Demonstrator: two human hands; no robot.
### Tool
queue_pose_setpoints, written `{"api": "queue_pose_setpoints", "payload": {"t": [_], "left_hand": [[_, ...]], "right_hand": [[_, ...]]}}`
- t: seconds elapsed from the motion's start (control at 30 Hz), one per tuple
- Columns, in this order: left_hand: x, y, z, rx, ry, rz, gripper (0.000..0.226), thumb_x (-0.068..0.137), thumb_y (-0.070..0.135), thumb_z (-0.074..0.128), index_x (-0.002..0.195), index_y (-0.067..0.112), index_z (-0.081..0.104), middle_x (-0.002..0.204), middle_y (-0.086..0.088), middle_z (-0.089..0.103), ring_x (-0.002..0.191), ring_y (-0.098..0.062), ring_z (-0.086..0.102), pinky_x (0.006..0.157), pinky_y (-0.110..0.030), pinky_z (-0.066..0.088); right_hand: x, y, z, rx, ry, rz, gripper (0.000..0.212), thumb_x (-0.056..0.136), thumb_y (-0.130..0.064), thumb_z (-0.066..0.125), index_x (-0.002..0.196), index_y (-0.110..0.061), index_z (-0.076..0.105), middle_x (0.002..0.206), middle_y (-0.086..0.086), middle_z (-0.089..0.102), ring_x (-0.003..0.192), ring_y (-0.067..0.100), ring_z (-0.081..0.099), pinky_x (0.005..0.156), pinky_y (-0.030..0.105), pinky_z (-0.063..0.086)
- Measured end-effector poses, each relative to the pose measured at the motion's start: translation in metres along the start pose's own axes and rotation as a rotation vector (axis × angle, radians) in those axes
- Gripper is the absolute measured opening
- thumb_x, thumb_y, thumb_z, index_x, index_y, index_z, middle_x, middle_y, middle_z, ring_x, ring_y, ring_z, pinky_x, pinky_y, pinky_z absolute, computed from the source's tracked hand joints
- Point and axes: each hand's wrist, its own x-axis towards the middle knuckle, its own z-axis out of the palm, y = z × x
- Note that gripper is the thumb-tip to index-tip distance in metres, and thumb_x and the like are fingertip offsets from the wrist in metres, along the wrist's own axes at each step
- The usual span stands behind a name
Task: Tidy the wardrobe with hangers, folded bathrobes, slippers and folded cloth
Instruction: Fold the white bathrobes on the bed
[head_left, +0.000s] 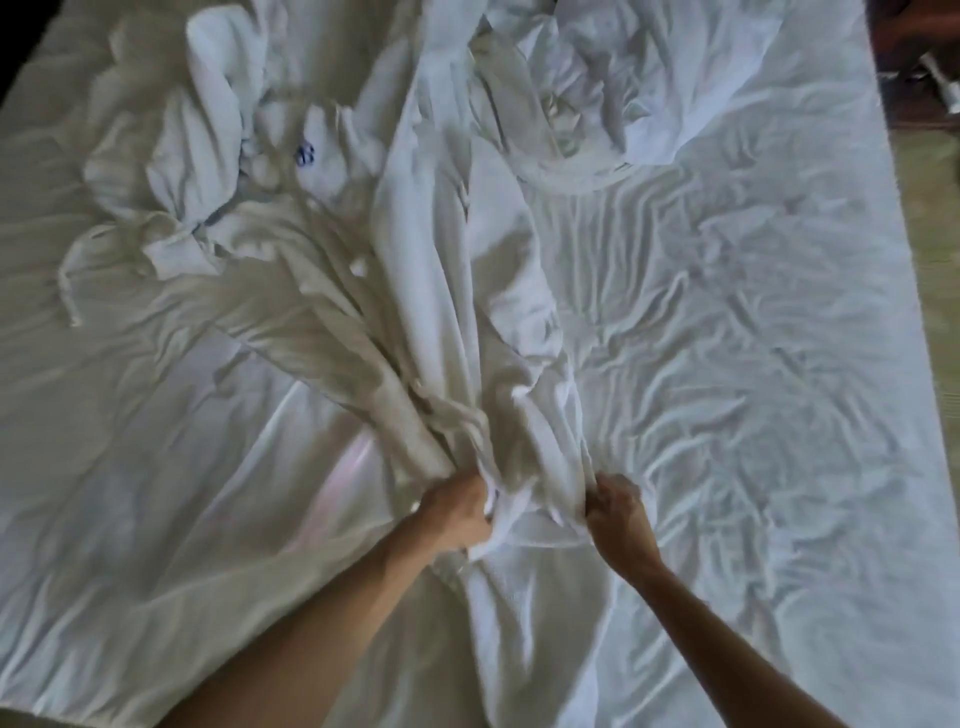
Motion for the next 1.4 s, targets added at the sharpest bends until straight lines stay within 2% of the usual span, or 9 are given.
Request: {"api": "queue_pose_setpoints", "payload": {"t": [0.1,0.17,0.37,0.53,0.77,0.93,1.07,1.2,1.4], "left_hand": [[-0.036,0.029,0.036,0.000,-0.209,0.036,0.022,0.088,0.018,0.063,0.072,0.004,0.055,0.072,-0.012,0.061,0.094,-0.036,0.067,0.062,-0.030,0.036],[-0.051,0.042,0.064,0.004,-0.320,0.020,0.018,0.089,0.019,0.061,0.087,0.001,0.063,0.093,-0.019,0.069,0.097,-0.036,0.067,0.065,-0.029,0.038],[-0.062,0.057,0.093,-0.104,-0.352,-0.058,0.030,0.084,0.029,0.070,0.103,0.006,0.069,0.104,-0.012,0.072,0.104,-0.030,0.068,0.077,-0.030,0.048],[-0.051,0.039,0.039,-0.412,-0.388,-0.106,0.036,0.074,0.053,0.081,0.076,0.020,0.066,0.071,0.006,0.069,0.063,-0.011,0.067,0.057,-0.024,0.050],[-0.022,-0.027,-0.067,-0.746,0.129,-0.196,0.048,0.082,0.066,0.066,0.074,0.019,0.073,0.059,-0.001,0.068,0.048,-0.011,0.058,0.054,-0.024,0.047],[0.008,-0.086,-0.117,-0.890,0.490,-0.328,0.039,0.087,0.046,0.062,0.071,0.012,0.070,0.056,0.002,0.067,0.052,-0.016,0.058,0.063,-0.029,0.049],[0.019,-0.123,-0.130,-0.870,0.514,-0.357,0.029,0.089,0.033,0.060,0.068,0.016,0.069,0.063,0.004,0.071,0.060,-0.016,0.063,0.069,-0.029,0.050],[0.029,-0.154,-0.127,-0.907,0.510,-0.341,0.028,0.092,0.030,0.061,0.067,0.021,0.067,0.060,0.007,0.070,0.067,-0.019,0.066,0.077,-0.035,0.056],[0.036,-0.169,-0.125,-0.988,0.496,-0.318,0.022,0.094,0.027,0.060,0.075,0.020,0.068,0.062,0.005,0.068,0.056,-0.012,0.061,0.067,-0.031,0.053]], "right_hand": [[-0.046,0.036,-0.014,0.035,0.003,0.089,0.030,0.079,0.000,0.055,0.063,-0.025,0.052,0.063,-0.005,0.057,0.060,0.011,0.054,0.056,0.025,0.042],[-0.074,0.055,-0.023,0.048,-0.043,0.174,0.027,0.080,0.000,0.065,0.073,-0.025,0.064,0.067,-0.004,0.065,0.063,0.011,0.061,0.056,0.032,0.049],[-0.102,0.071,-0.044,0.105,-0.059,0.292,0.008,0.083,-0.031,0.064,0.086,-0.037,0.070,0.079,0.002,0.070,0.080,0.022,0.067,0.068,0.031,0.050],[-0.066,0.040,-0.066,0.158,0.145,0.193,0.005,0.089,-0.021,0.071,0.085,-0.025,0.069,0.074,0.000,0.071,0.067,0.006,0.065,0.058,0.014,0.046],[0.034,-0.057,-0.041,0.096,0.194,0.016,0.006,0.088,-0.016,0.069,0.092,-0.015,0.073,0.074,-0.002,0.069,0.063,0.008,0.063,0.052,0.010,0.044],[0.094,-0.168,0.022,-0.007,0.119,-0.176,0.010,0.083,-0.032,0.070,0.091,-0.024,0.070,0.075,-0.008,0.068,0.069,0.012,0.067,0.063,0.030,0.055],[0.131,-0.254,0.080,-0.119,0.148,-0.076,0.040,0.079,-0.063,0.060,0.097,-0.029,0.066,0.091,-0.008,0.070,0.092,0.017,0.064,0.077,0.032,0.052],[0.157,-0.285,0.122,-0.084,0.066,0.072,0.039,0.082,-0.055,0.059,0.093,-0.019,0.071,0.091,-0.004,0.068,0.090,0.017,0.064,0.071,0.029,0.045],[0.146,-0.251,0.118,-0.021,0.100,0.123,0.057,0.082,-0.063,0.057,0.054,-0.014,0.059,0.054,0.008,0.062,0.055,0.023,0.063,0.062,0.036,0.056]]}}
